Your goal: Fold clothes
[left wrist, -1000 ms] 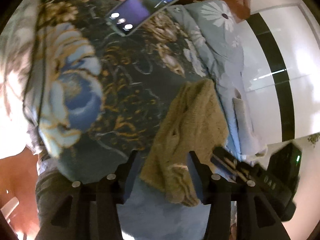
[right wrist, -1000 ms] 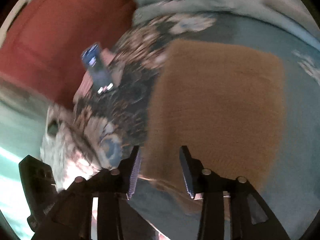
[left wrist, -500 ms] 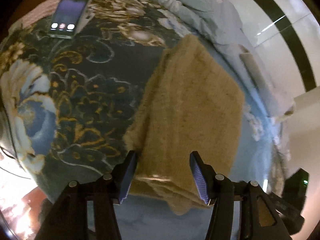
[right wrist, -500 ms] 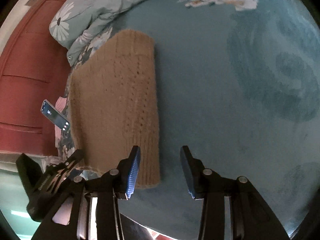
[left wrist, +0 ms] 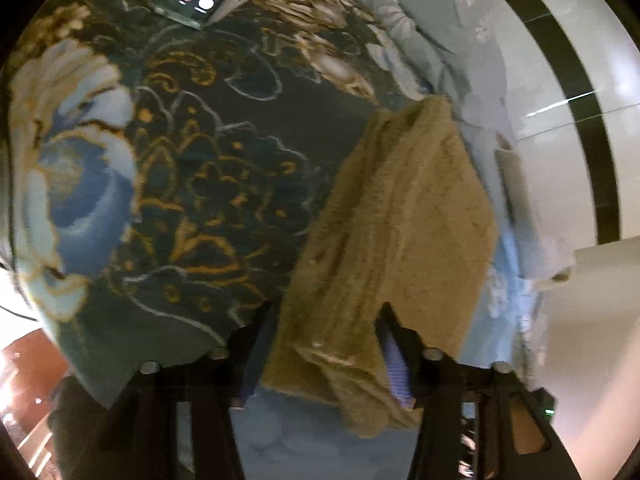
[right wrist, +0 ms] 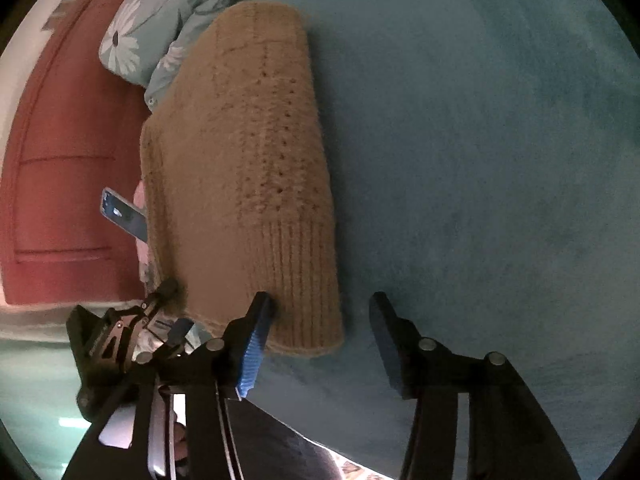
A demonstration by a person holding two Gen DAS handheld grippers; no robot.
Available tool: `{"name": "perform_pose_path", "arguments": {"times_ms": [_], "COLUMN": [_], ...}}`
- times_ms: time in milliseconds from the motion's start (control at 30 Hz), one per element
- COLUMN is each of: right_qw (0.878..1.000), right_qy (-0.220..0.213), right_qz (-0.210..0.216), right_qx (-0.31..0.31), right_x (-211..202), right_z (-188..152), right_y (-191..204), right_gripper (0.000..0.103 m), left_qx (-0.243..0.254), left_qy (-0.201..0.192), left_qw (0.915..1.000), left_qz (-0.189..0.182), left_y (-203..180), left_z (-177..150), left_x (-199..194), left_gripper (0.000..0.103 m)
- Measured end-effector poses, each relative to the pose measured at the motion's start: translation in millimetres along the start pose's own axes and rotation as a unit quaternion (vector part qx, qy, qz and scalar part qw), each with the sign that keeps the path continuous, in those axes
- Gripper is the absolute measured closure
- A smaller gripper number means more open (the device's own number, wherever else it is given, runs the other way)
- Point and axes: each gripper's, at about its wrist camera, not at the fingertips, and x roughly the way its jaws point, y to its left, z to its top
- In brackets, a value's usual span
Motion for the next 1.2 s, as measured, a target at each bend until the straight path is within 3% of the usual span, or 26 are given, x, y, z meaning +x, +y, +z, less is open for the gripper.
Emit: {"name": "perform_pose_path", "arguments": {"times_ms": [267, 433, 500, 600, 700, 867, 933, 1000, 1200], "right_qw": [1.0, 1.0, 1.0, 1.0, 1.0, 0.999, 1.0, 1.0, 0.998], "right_qy": [0.003, 0.004, 0.005, 0.009, 0.01, 0.015, 0.01, 0.013, 0.014], "right_qz": [0.01, 0.017, 0.022, 0.025, 0.023, 0.032, 0.022, 0.027, 0.054], "right_qx": [0.006, 0.008, 0.009, 0.016, 0.01, -0.003, -0.009, 0.002, 0.007], "right_x": [8, 11, 6, 11, 16, 25, 23, 19, -5], "right_z": [6, 8, 3, 4, 6, 3, -2, -3, 19], "right_y": [2, 2, -6, -10, -5, 9, 10, 7, 6], "right_gripper": [0.049, 0.049, 0.049, 0.049, 0.049, 0.049, 0.058, 0.074, 0.078], "left_qx": [-0.065, -0.14, -0.142, -0.139, -0.16, -0.137, -0.145, -0.148, -0.116], "left_qy": [0.002, 0.01, 0.011, 0.017, 0.023, 0.022, 0.025, 0.026, 0.053], "left_qw": [0.9946, 0.9768, 0.9778, 0.9838, 0.98, 0.9852, 0.9836, 0.9831, 0.9854], "left_qz": [-0.081, -0.162, -0.154, -0.112, -0.116, -0.1, -0.104, -0.105, -0.112], "left_y": [24, 40, 44, 55, 67, 57, 60, 60, 38], "left_z": [-1, -5, -11, -16, -16, -10, -9, -9, -22], "left_x": [-3, -9, -12, -4, 7, 9, 9, 8, 10], "left_gripper": [0.083, 0.086, 0.086, 0.087, 0.087, 0.086, 0.085, 0.083, 0.083]}}
